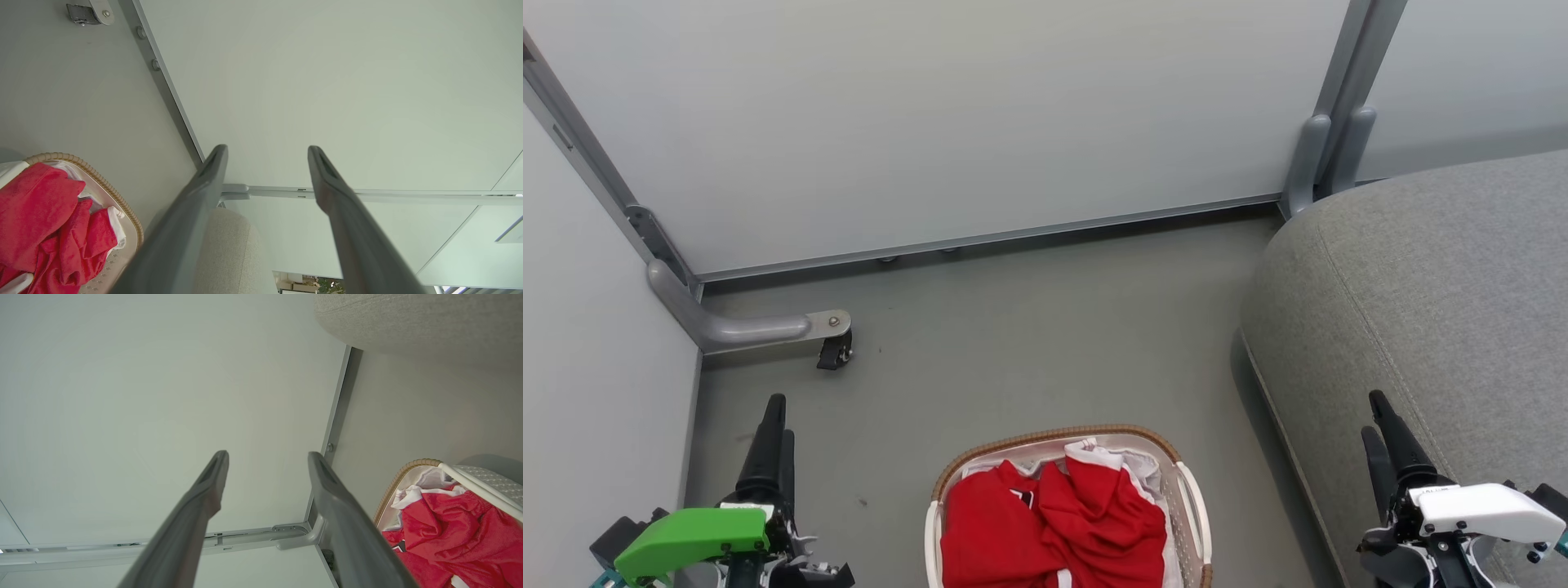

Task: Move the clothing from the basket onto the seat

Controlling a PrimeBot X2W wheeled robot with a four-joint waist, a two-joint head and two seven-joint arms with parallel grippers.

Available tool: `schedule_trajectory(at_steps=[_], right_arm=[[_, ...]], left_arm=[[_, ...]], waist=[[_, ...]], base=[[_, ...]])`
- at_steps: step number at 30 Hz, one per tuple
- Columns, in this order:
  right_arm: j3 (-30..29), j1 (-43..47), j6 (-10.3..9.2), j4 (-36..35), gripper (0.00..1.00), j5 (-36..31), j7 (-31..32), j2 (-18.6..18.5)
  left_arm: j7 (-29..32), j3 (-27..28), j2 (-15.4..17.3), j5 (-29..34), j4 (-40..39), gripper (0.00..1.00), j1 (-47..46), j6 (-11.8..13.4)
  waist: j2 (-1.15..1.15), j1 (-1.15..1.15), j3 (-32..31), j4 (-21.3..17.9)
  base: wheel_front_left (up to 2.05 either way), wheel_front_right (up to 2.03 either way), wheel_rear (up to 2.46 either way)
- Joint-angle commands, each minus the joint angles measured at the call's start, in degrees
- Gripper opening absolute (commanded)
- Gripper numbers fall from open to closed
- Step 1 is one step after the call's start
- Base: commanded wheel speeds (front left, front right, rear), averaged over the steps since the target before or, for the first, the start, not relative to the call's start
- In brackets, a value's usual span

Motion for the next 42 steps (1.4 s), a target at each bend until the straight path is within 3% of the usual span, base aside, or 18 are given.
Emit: schedule_trajectory(at_steps=[1,12,25,42], right_arm=[[-0.14,-0.43,0.01,-1.35,1.0,-1.73,-0.66,-0.51],[-0.79,0.06,0.01,-5.51,1.0,-14.62,-3.3,-0.65],[-0.67,0.82,0.01,-7.81,1.0,-30.28,-6.03,-0.76],[-0.37,1.68,0.02,-8.55,1.0,-46.49,-9.13,-0.9]], left_arm=[[-0.59,-0.53,0.26,1.3,-1.18,1.0,-0.4,-0.11],[-3.21,-2.27,0.33,9.72,-4.75,1.0,-0.27,-0.15],[-5.96,-2.68,0.4,25.66,-7.15,1.0,0.16,-0.18],[-9.04,-6.05,0.49,44.77,-7.85,1.0,1.92,2.19]], waist=[[0.0,0.0,-0.01,0.02],[0.0,0.0,0.08,0.14],[0.0,0.0,0.16,0.3],[0.0,0.0,0.27,0.58]], base=[[0.0,0.0,0.0],[0.0,0.0,0.0],[0.0,0.0,0.0],[0.0,0.0,0.0]])
